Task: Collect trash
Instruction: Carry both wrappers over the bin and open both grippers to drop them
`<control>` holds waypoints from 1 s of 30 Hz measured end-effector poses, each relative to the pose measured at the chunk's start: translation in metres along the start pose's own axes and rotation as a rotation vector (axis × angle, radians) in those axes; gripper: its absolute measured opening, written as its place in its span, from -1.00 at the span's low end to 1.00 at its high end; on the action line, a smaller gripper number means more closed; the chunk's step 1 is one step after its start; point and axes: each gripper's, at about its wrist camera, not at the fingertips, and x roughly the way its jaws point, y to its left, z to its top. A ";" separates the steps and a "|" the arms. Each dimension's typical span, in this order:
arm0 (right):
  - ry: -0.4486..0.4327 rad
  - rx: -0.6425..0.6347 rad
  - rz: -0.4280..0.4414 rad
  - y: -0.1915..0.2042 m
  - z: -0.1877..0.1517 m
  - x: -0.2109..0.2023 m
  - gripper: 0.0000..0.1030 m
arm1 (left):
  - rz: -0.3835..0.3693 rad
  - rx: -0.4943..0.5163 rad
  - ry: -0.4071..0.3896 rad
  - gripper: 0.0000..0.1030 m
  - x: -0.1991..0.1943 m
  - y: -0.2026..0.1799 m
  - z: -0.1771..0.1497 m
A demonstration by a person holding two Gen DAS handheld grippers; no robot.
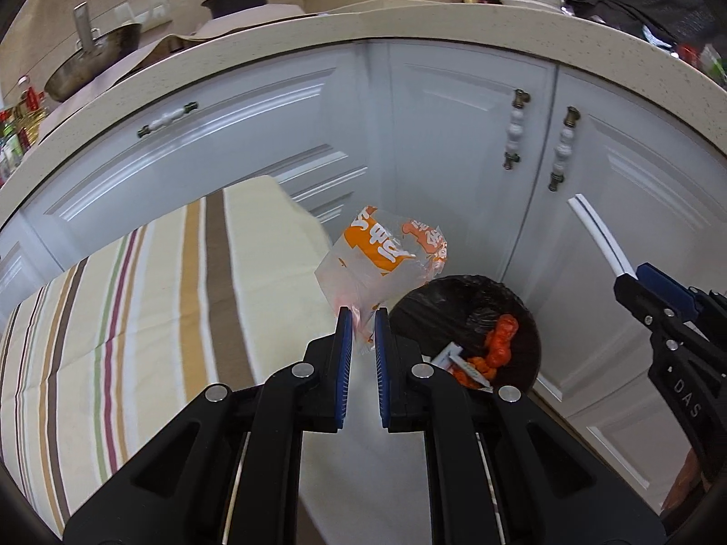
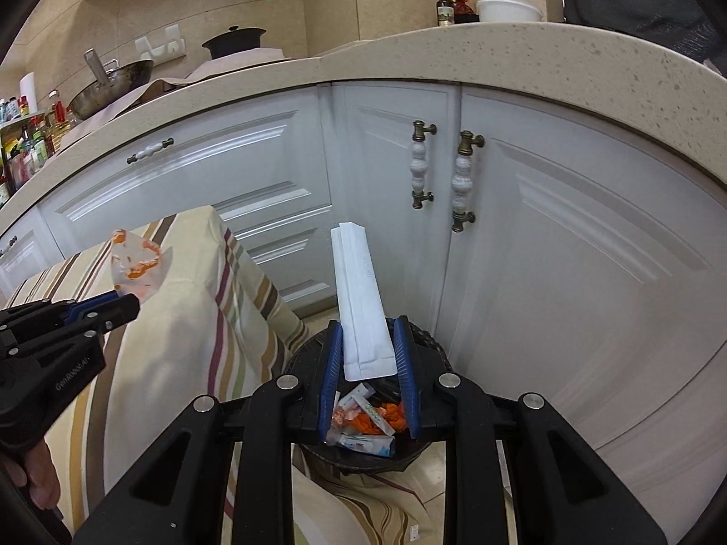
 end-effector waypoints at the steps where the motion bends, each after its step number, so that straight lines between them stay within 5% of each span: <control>1: 0.001 0.002 -0.001 -0.001 0.000 0.001 -0.52 | -0.003 0.005 0.000 -0.81 0.001 -0.005 0.001; 27: 0.070 0.057 -0.013 -0.031 -0.004 0.063 -0.52 | 0.000 0.075 0.049 -0.79 0.069 -0.063 0.020; 30: 0.083 0.072 -0.014 -0.036 -0.005 0.076 -0.28 | -0.001 0.092 0.060 -0.74 0.079 -0.070 0.023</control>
